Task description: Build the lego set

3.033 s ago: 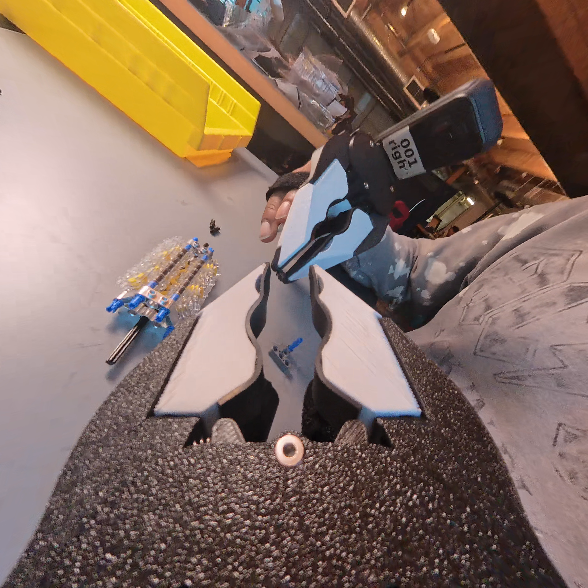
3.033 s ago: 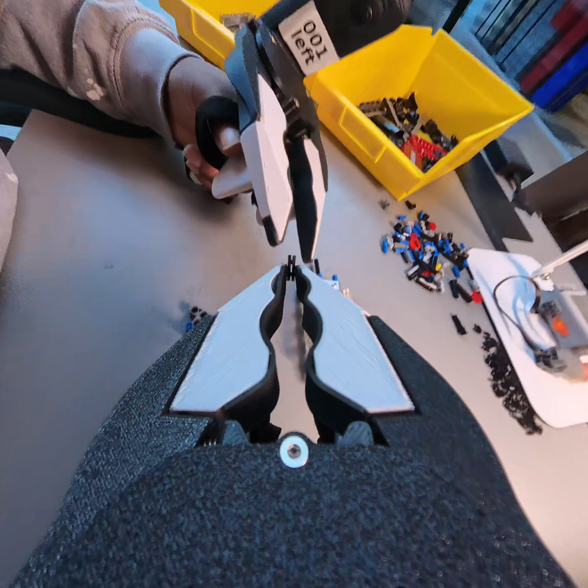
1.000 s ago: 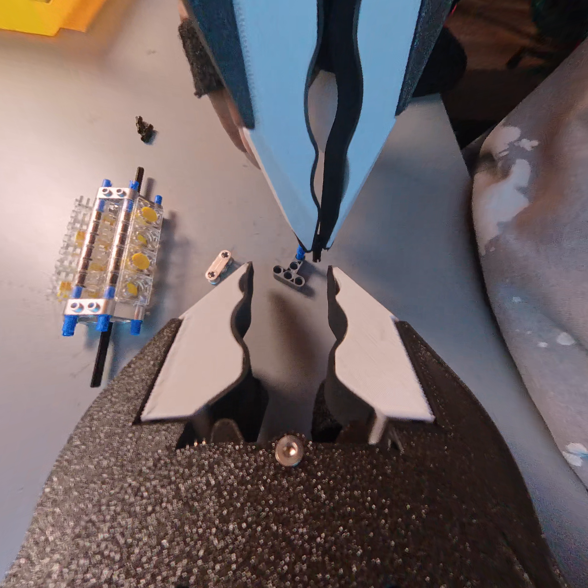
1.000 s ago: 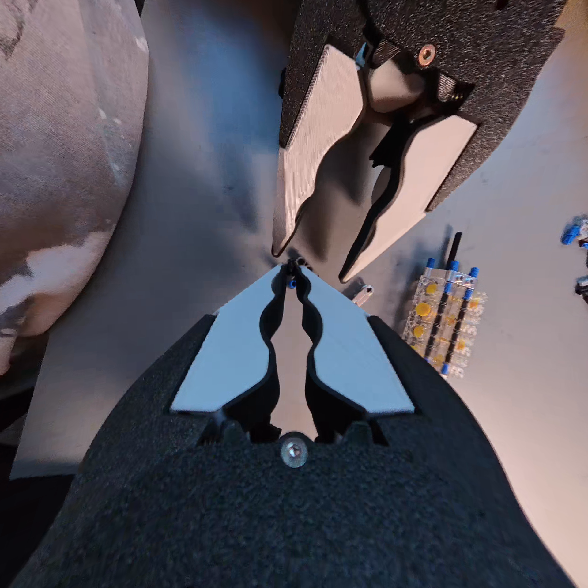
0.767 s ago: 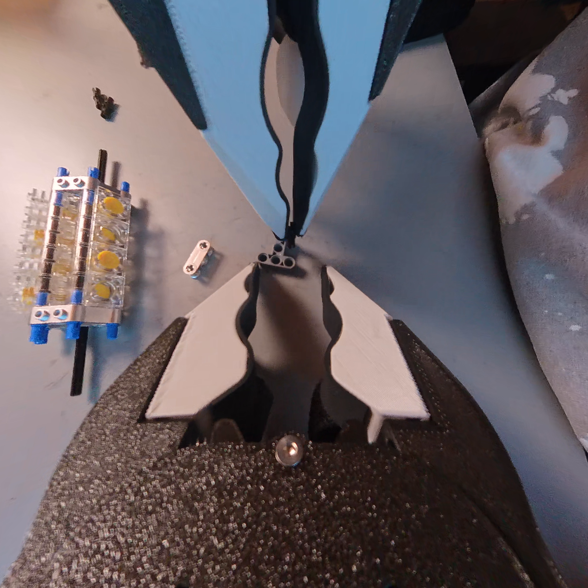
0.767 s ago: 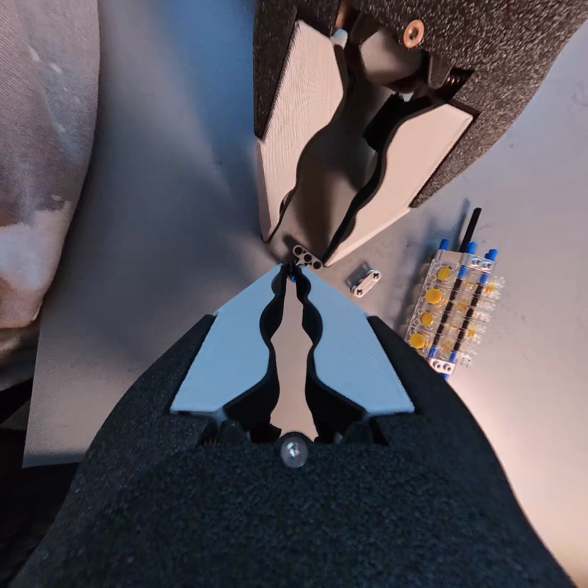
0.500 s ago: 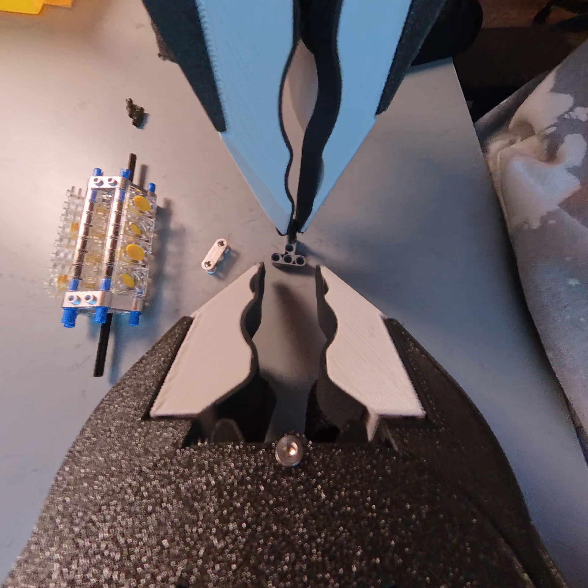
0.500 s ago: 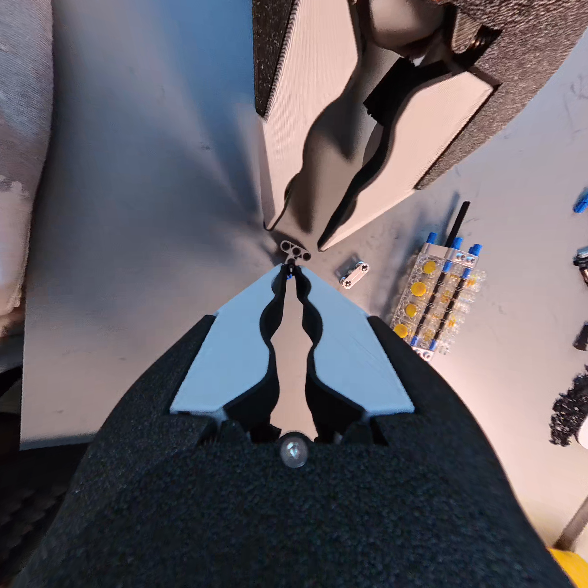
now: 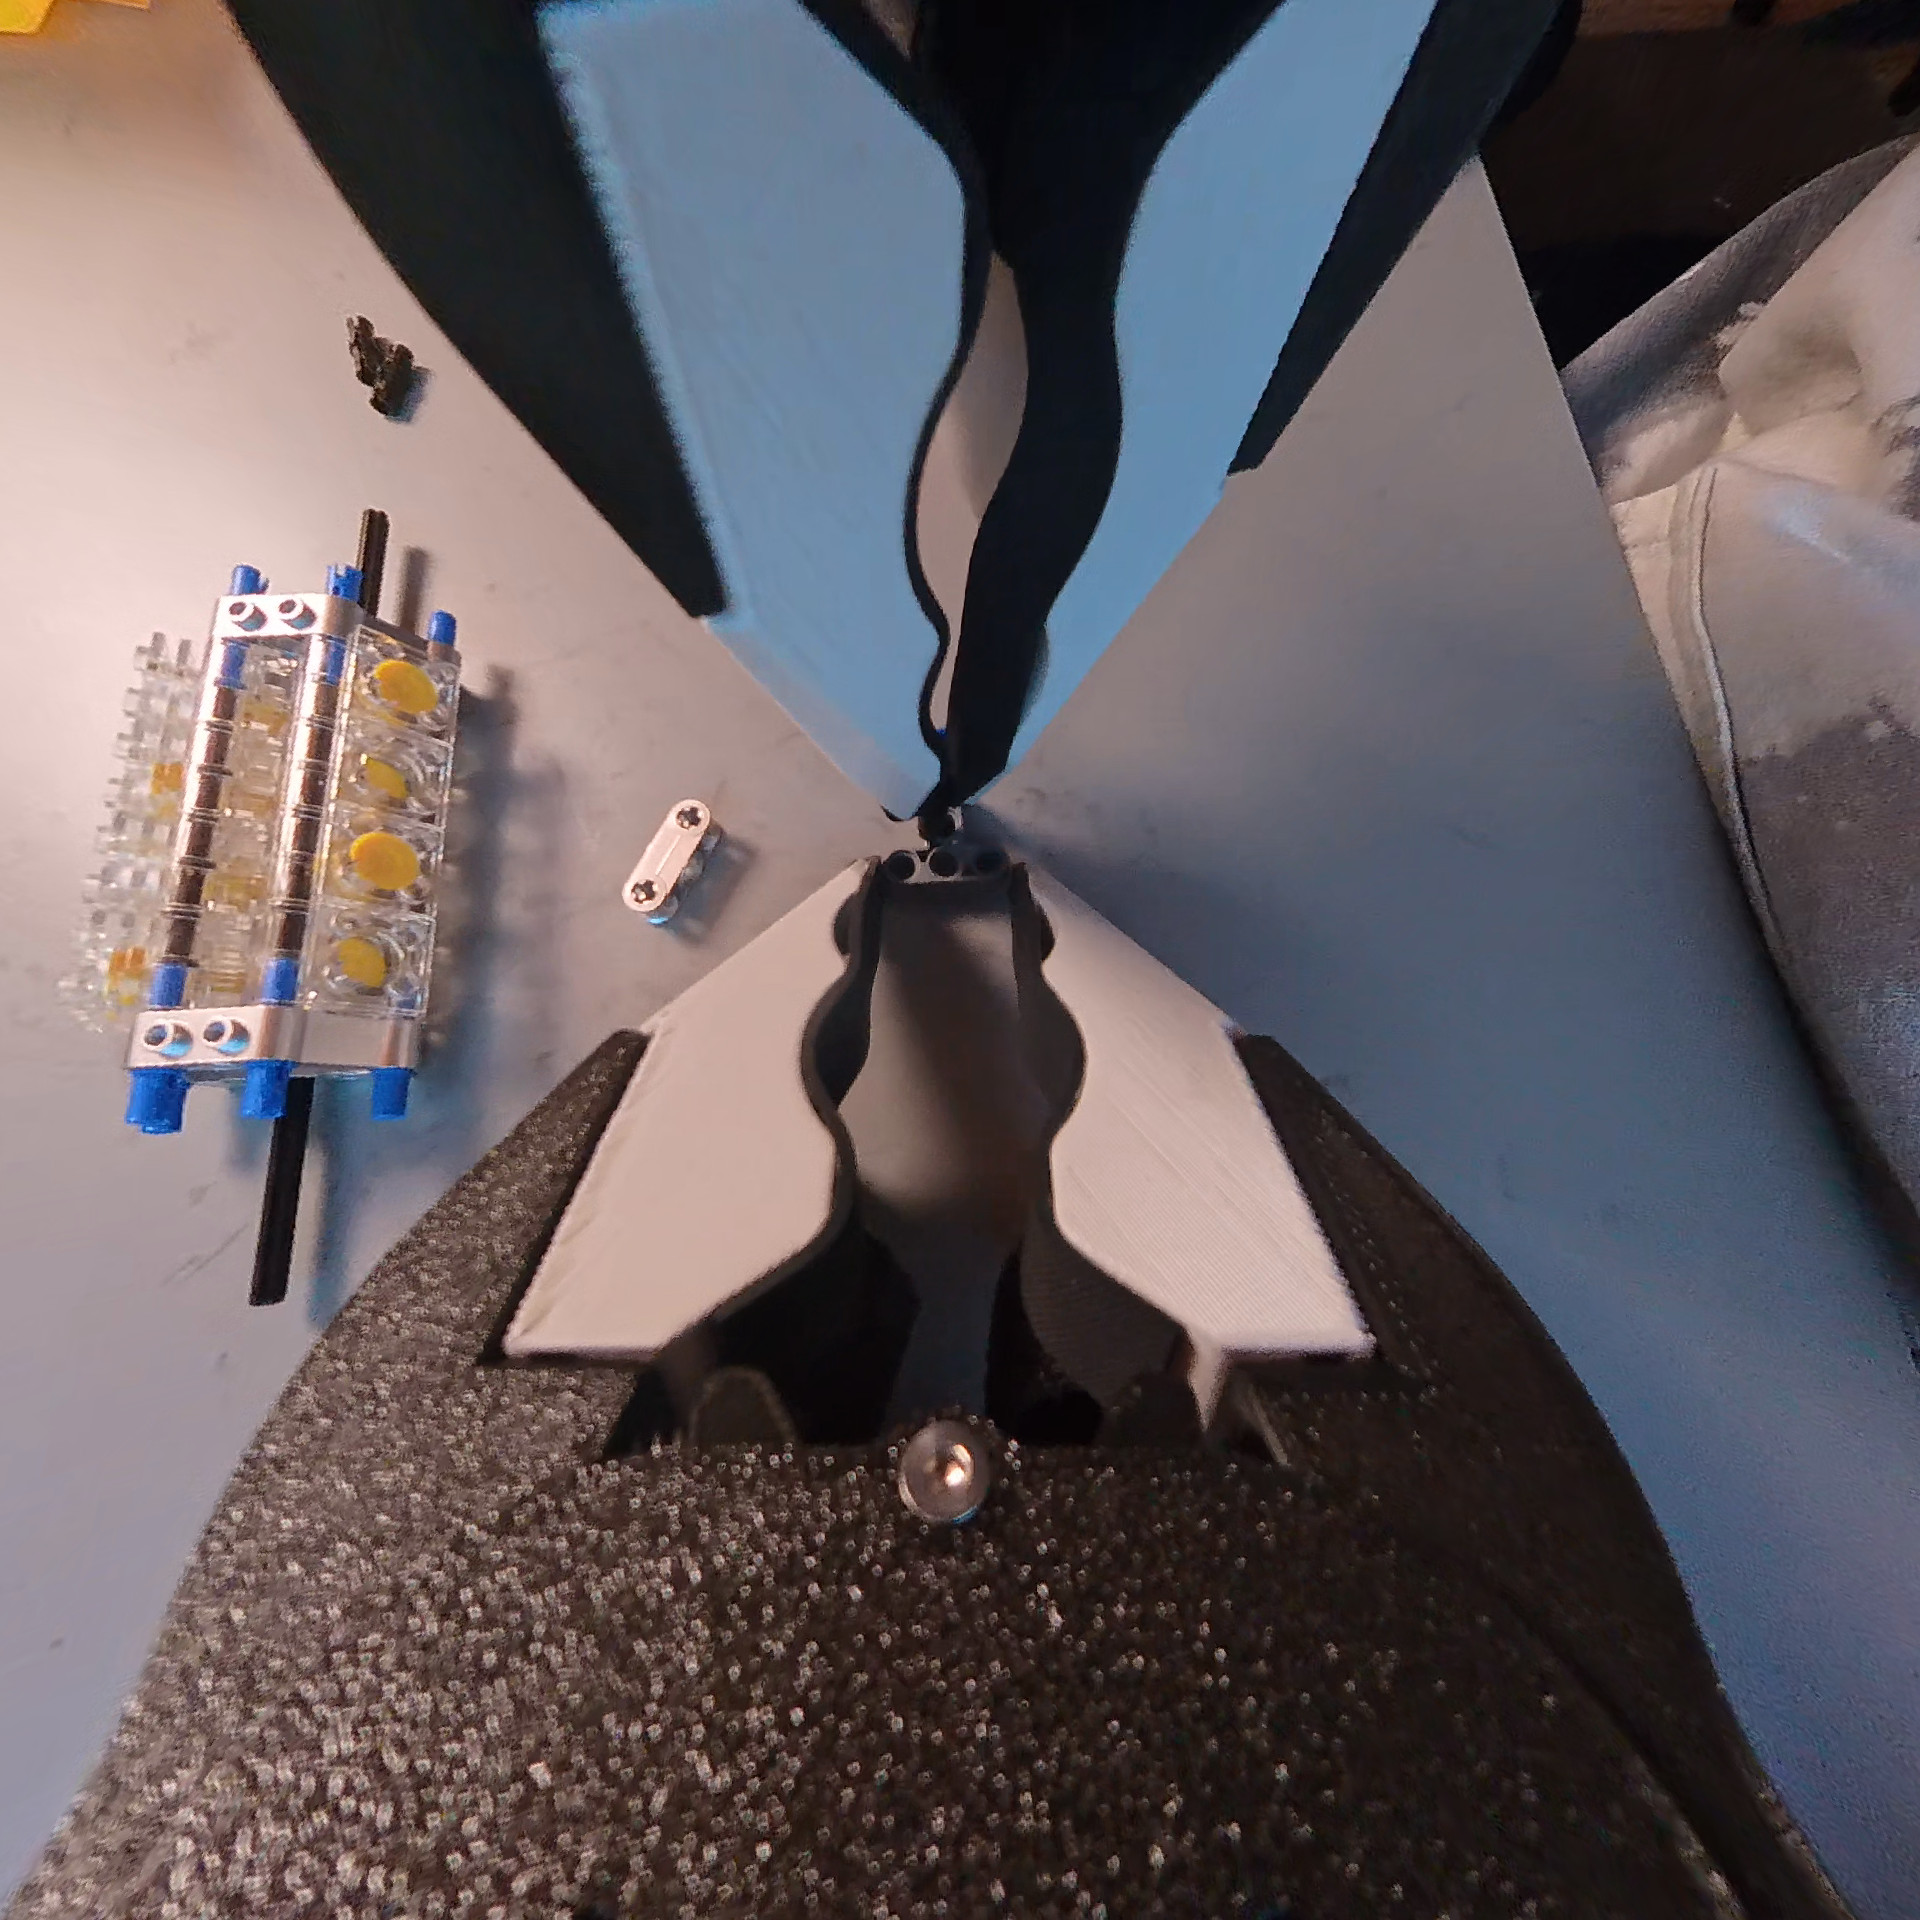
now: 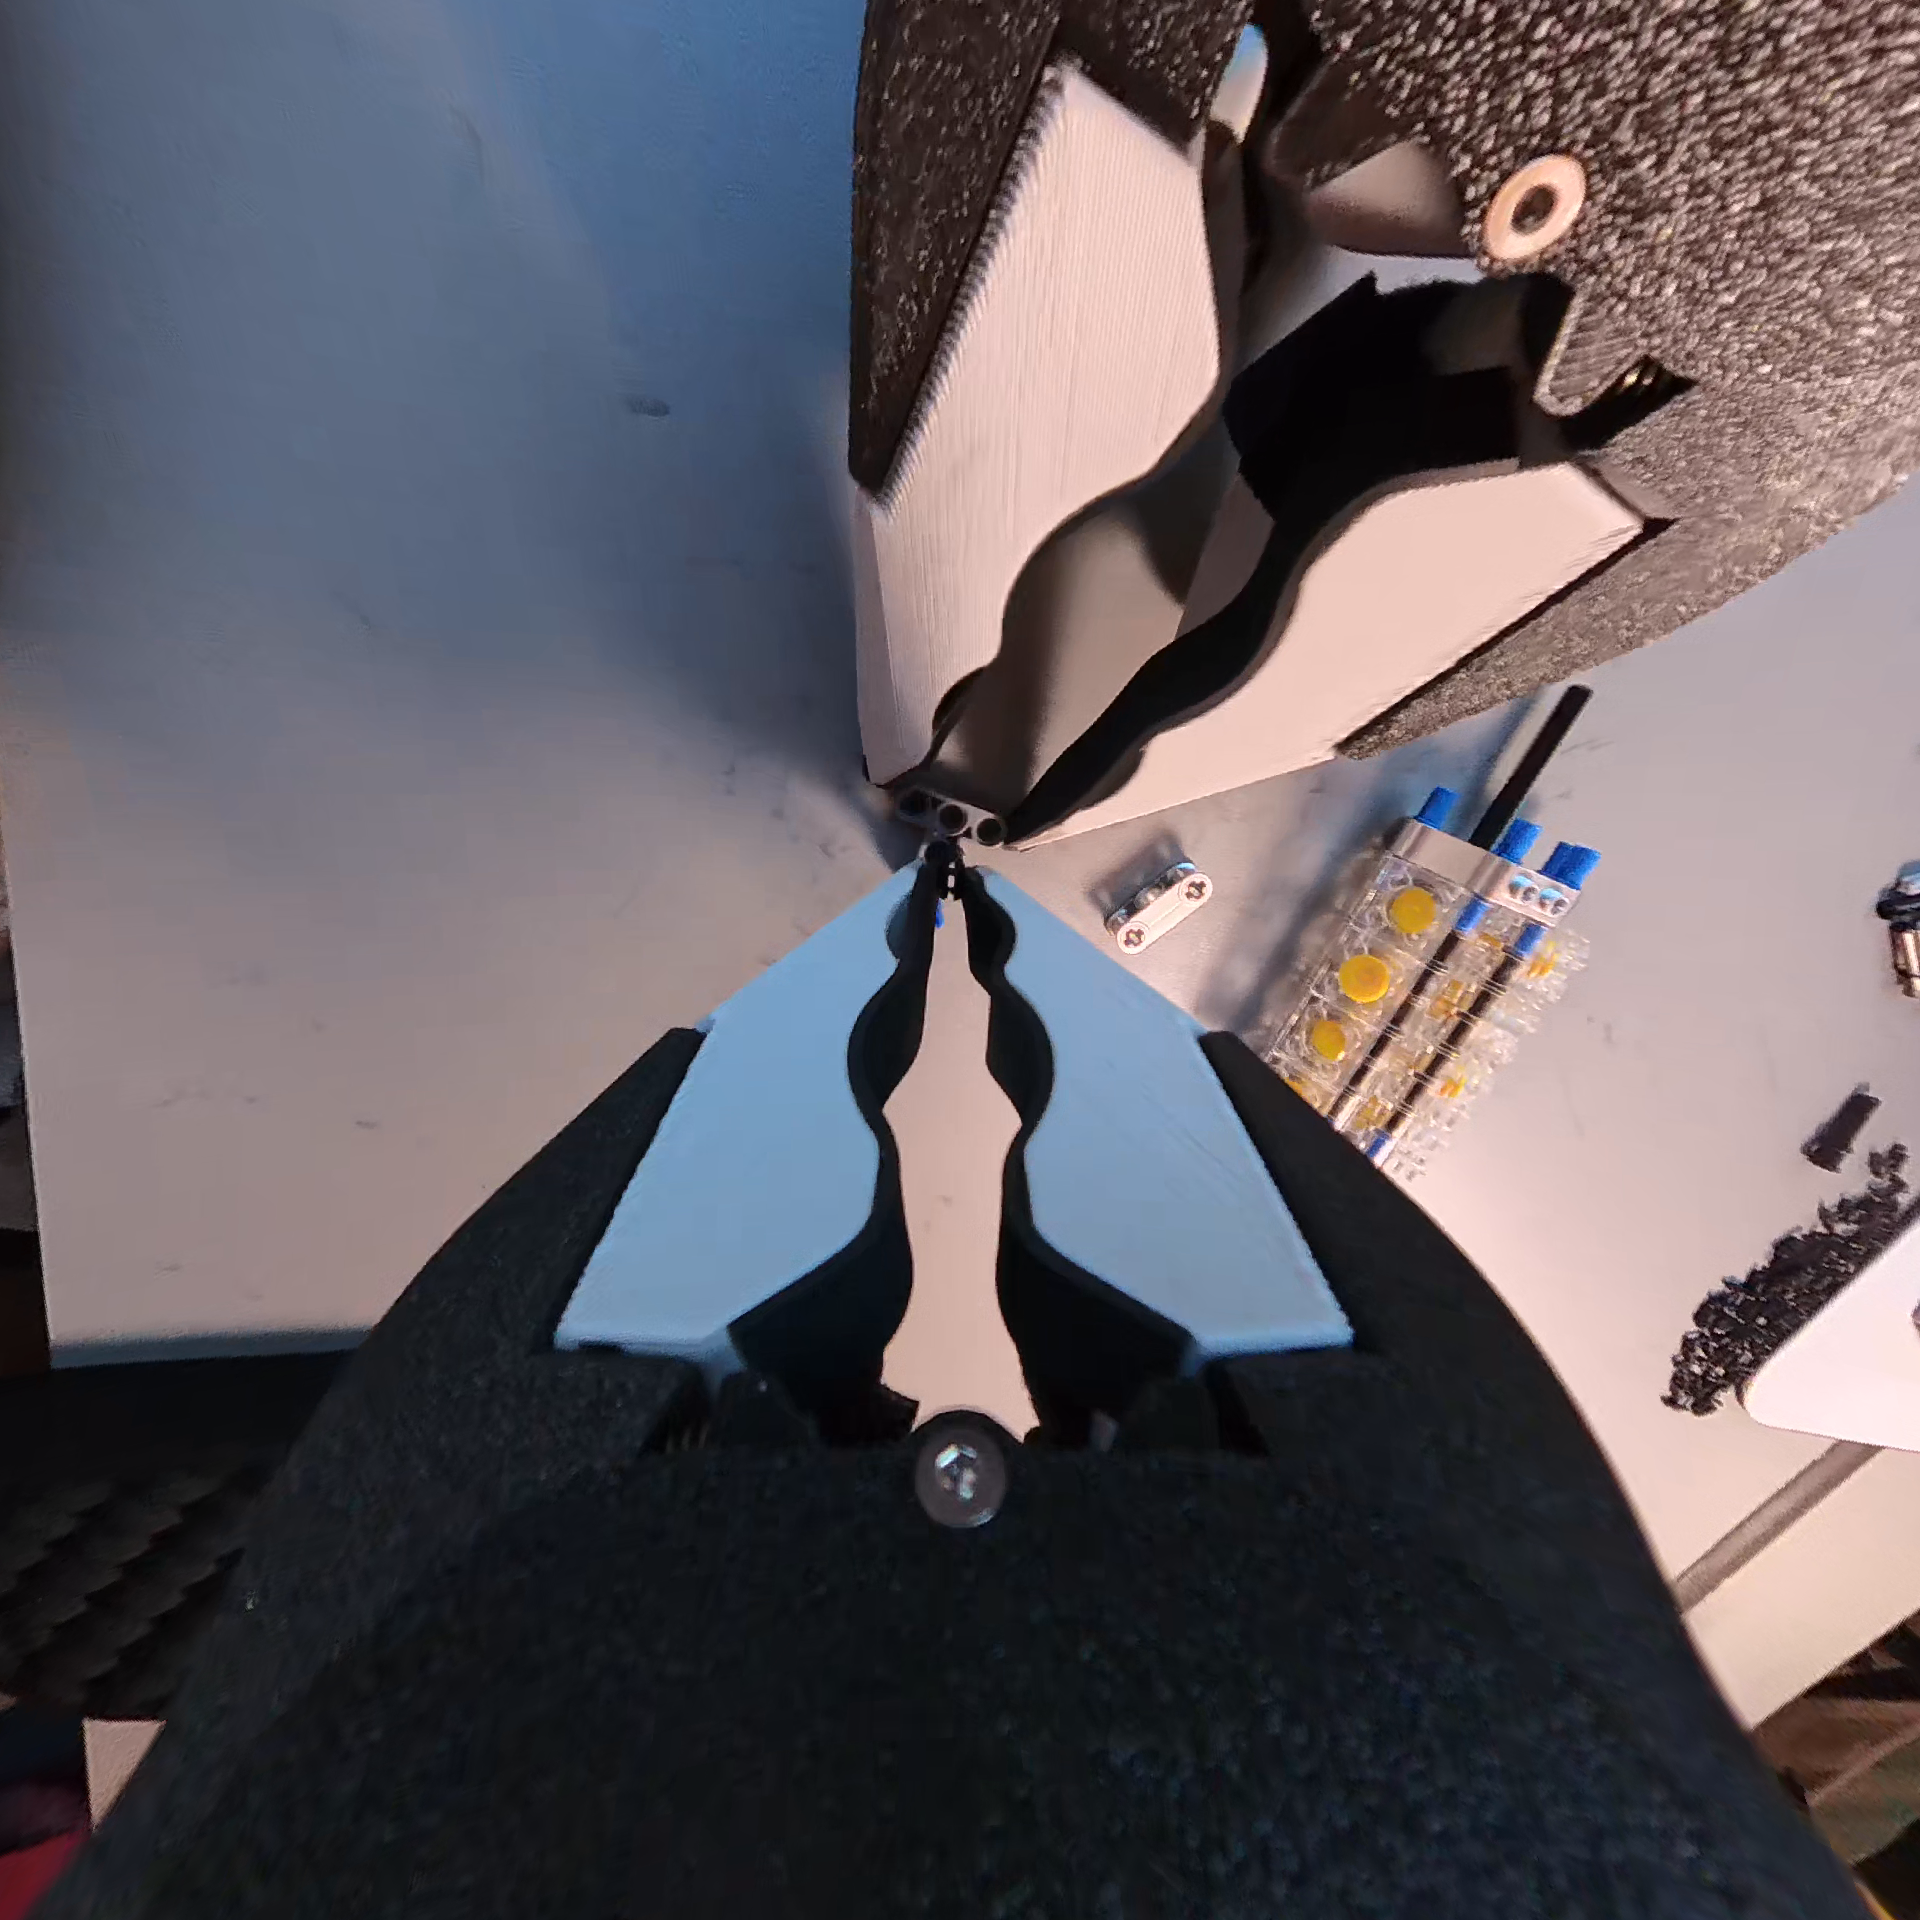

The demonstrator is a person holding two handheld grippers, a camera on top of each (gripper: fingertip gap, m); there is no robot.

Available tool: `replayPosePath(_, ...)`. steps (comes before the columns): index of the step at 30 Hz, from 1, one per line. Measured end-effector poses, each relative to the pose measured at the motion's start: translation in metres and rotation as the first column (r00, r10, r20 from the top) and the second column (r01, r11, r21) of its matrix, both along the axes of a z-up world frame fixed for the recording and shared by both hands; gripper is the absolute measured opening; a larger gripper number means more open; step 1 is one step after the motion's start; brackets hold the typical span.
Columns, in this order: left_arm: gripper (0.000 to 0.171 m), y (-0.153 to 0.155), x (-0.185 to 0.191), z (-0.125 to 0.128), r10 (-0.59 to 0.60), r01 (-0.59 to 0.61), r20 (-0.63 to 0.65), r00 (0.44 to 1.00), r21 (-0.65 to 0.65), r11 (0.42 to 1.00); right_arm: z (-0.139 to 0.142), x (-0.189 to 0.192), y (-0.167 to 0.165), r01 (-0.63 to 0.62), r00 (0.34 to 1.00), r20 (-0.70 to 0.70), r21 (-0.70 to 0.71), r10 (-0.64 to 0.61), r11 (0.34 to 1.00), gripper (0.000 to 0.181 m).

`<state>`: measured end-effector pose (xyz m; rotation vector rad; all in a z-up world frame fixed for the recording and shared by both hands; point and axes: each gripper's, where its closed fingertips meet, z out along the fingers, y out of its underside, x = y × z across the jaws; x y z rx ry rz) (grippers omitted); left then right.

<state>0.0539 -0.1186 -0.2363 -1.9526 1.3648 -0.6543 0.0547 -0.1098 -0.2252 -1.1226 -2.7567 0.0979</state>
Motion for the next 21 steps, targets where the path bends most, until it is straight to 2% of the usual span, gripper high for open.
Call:
replayPosePath(1, 0.023, -0.0002, 0.0001, 0.0000, 0.000, 0.000, 0.002, 1.000, -0.001, 1.000, -0.0001, -0.0002, -0.0007, -0.001, 1.000, 0.005, 0.000, 0.001, 1.000, 0.002)
replayPosePath(13, 0.022, -0.0003, 0.0001, 0.0001, 0.005, -0.005, 0.006, 1.000, 0.001, 1.000, 0.0007, 0.0034, -0.0022, -0.003, 0.999, 0.040, 0.002, 0.003, 1.000, 0.002)
replayPosePath(18, 0.032, -0.0003, 0.0001, 0.0022, 0.005, -0.005, 0.018, 1.000, 0.008, 1.000, 0.0020, 0.0039, -0.0038, -0.007, 0.999, 0.041, -0.001, 0.007, 1.000, 0.002)
replayPosePath(21, 0.032, 0.0004, 0.0012, 0.0017, 0.005, -0.005, 0.014, 1.000, 0.011, 1.000, -0.0005, 0.0054, -0.0035, -0.010, 0.999, 0.051, 0.002, 0.010, 1.000, 0.002)
